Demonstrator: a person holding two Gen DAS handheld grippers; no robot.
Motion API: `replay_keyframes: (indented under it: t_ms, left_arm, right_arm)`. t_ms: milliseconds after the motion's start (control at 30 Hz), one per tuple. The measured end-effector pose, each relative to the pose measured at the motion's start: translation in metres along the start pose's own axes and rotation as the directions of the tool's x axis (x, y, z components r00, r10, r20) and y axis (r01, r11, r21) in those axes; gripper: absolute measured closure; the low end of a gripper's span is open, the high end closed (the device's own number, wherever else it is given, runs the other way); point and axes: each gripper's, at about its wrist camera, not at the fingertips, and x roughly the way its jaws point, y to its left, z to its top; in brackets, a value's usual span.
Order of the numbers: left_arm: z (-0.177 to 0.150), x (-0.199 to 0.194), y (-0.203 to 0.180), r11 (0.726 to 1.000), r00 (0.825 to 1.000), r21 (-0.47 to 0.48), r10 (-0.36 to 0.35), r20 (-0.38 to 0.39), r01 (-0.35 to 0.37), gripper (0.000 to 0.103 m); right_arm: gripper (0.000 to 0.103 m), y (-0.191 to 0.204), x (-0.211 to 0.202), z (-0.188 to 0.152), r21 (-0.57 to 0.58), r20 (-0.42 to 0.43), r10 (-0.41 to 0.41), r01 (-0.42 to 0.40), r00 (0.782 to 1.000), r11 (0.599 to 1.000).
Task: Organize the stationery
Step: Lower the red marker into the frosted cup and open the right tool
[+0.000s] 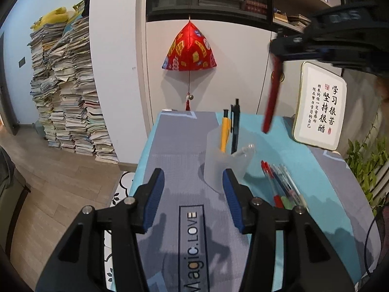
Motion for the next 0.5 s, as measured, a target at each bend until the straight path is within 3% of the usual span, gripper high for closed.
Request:
replay_keyframes:
  t_ms: [500]
  left_arm:
    - [-0.008,0.006,-0.001,1.0,1.0,0.016,0.0,-0.019,0.0,0.055]
  right_arm:
    - [0.089,-0.011,0.059,-0.026,0.04,-0.118,-0.004,0.009,0.993,0.999]
